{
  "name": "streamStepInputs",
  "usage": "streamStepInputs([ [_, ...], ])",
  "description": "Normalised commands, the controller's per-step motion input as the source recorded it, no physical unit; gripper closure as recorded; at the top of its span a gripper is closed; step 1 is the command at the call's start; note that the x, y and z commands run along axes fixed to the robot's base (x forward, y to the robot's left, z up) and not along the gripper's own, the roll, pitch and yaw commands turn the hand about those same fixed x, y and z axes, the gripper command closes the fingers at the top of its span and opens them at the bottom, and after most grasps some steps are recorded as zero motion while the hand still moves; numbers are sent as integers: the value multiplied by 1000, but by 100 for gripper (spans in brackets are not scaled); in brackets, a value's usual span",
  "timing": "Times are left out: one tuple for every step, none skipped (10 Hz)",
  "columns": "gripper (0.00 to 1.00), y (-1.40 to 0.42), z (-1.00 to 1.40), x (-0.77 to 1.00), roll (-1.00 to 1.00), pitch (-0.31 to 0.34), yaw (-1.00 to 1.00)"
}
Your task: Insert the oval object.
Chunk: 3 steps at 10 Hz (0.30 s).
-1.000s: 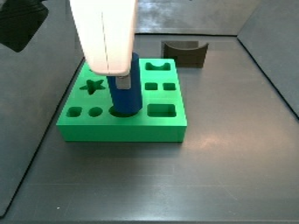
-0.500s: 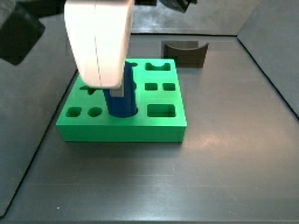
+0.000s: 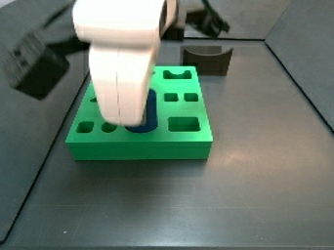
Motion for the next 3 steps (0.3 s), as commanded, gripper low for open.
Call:
streamStepInputs([
  [100, -3, -363, 100, 177, 59, -154],
  [100, 0, -14, 57, 4, 26, -54],
  [100, 0, 0, 0, 0, 0, 0],
])
